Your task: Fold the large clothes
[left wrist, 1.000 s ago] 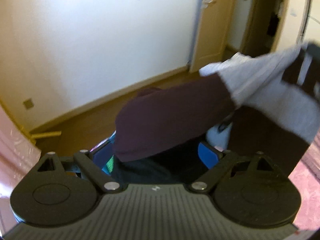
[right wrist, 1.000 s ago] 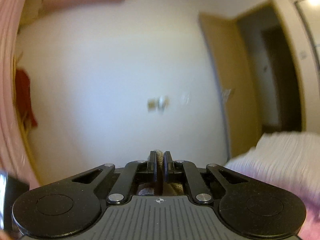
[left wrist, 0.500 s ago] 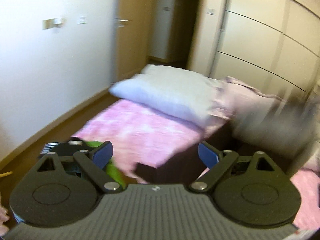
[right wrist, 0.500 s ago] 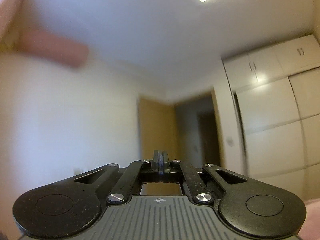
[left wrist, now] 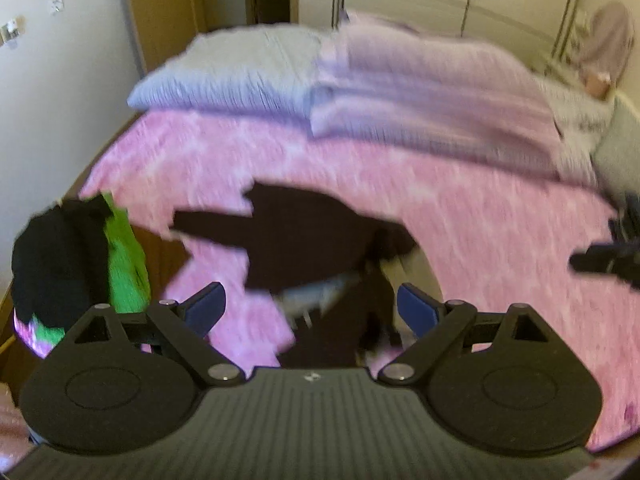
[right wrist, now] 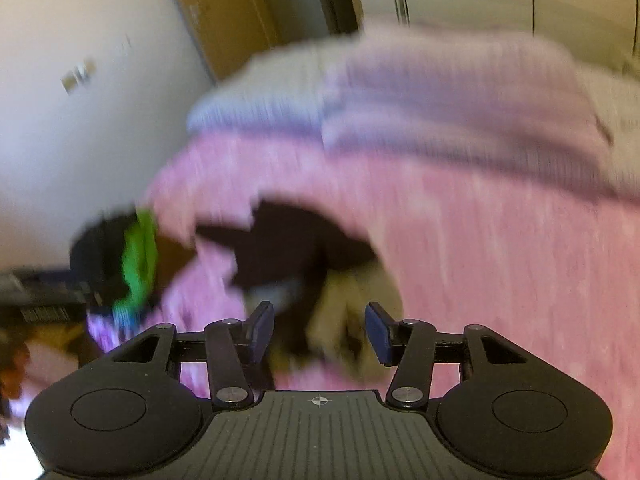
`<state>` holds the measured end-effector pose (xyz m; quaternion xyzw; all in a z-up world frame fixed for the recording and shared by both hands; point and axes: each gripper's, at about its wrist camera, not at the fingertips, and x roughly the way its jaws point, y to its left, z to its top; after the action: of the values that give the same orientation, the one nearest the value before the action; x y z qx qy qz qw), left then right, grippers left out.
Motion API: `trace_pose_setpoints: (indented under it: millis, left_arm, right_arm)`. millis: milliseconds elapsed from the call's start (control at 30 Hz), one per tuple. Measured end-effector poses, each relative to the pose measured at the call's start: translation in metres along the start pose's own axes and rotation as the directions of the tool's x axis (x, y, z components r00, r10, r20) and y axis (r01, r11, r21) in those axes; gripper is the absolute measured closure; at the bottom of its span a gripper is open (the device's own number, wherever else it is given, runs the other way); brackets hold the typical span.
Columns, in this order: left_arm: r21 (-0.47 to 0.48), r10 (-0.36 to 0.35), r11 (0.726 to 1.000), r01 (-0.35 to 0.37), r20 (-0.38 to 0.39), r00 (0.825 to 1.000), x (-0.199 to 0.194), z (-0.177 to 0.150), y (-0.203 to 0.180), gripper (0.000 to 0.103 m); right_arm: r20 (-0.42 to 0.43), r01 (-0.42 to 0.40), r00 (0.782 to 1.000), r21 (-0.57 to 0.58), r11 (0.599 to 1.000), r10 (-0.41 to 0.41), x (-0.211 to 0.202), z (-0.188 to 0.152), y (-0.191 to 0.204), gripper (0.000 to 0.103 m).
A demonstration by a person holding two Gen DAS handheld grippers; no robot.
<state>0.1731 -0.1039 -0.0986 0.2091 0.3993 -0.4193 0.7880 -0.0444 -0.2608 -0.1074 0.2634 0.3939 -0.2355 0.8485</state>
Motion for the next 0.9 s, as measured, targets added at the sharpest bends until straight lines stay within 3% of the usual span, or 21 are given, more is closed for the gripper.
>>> trace_pose_setpoints:
  millis: [167,400,900]
  left_arm:
    - [0.000,0.021,1.000,-0.021,-0.076,0.997,-0.005,-0.043,-0.041,0.012]
    - [0.005,0.049,0.999,-0.049,-0.106,0.993,-0.024,-0.073,-0.084,0.012]
    - [0.047,0.054,0.998,-0.050,-0.097,0.994,-0.031,-0.068,-0.110,0.012]
  right_arm:
    - [-0.098,-0.006,0.995,-0.013,1.000,0.005,-0.004,-0.040,-0.036,0.055]
    - [-0.120,-0.034,0.992,-0.068,0.997,0.026,-0.024,-0.068,-0.040,0.055]
    - [-0.129,-0.020,0.992,-0.046,0.999,0.014,-0.026,-0.082,-0.057,0.054]
